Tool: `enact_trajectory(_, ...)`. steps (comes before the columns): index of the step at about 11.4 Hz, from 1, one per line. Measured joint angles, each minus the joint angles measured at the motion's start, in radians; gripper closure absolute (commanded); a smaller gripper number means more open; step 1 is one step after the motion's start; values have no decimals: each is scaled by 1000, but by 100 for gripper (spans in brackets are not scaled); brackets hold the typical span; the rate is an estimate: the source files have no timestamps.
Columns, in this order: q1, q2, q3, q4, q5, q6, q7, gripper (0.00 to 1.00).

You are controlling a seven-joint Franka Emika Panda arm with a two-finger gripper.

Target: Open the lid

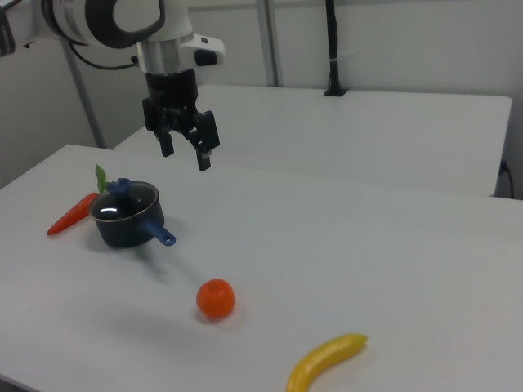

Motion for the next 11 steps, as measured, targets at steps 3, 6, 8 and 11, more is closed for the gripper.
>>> enact_trajectory(3,1,4,3,-2,0,0,0,0)
enact_trajectory(6,2,14,5,-2,0,21,13,0)
enact_trajectory(8,2,32,5,-6,0,71,35,0)
enact_trajectory(11,3,76,8,-9,1,122,73,0)
